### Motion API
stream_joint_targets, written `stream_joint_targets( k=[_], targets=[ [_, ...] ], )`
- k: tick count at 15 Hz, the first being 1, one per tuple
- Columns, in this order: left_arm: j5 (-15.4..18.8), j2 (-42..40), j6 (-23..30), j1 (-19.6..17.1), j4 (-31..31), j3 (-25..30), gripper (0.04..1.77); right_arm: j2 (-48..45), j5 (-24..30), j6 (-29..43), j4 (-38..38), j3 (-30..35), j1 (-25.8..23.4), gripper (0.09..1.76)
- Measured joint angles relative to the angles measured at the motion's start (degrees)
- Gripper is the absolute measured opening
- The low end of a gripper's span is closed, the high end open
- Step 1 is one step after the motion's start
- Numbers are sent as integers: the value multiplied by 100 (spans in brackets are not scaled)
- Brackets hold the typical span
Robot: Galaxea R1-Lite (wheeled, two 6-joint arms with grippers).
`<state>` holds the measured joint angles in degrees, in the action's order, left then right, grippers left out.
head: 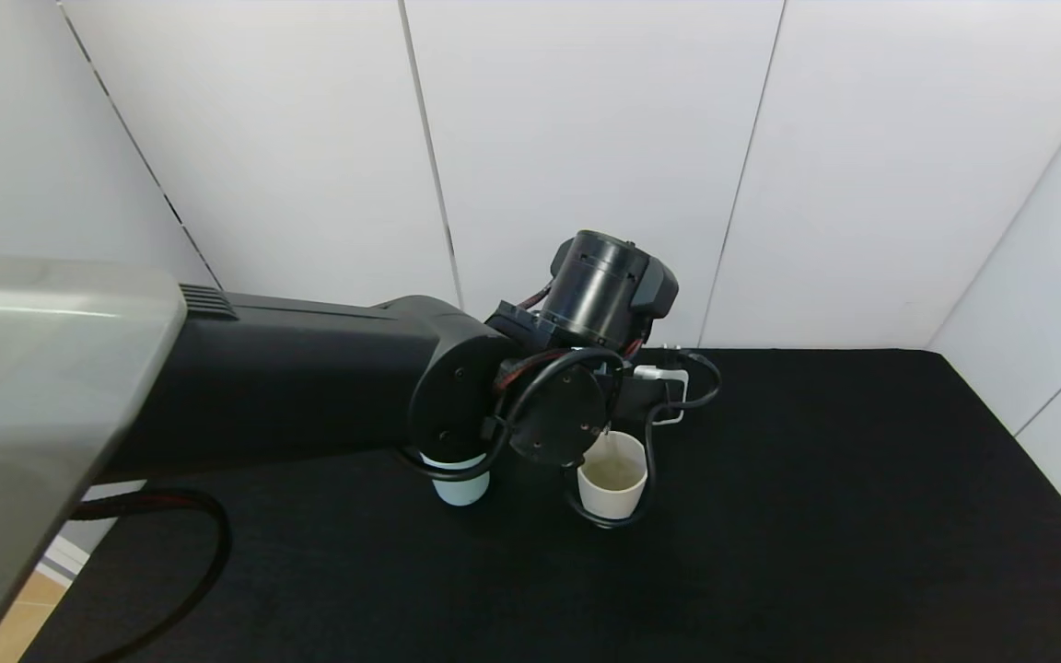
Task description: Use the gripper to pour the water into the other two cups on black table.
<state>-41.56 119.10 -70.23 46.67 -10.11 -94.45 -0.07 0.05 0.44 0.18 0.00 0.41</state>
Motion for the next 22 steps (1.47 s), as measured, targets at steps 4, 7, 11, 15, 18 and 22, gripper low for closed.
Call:
stream_joint_targets(
  k=[4,7,11,15,18,22],
  targets=[
    [79,28,435,7,2,44,123,0,2,0,0,0,2,171],
    [344,39,1073,29,-11,88,122,0,2,-2,0,0,2,171],
    [675,-39,2227,93,18,280,122,0,2,0,-2,0,0,171],
    [1022,-411,3021,77,38,405,122,0,2,0,0,0,0,171],
    [1285,-880,3335,-286,38,490,122,0,2,0,0,0,2,171],
    [2072,-1458,4146,-1139,49,827,122,0,5,0,0,0,2,171]
  ],
)
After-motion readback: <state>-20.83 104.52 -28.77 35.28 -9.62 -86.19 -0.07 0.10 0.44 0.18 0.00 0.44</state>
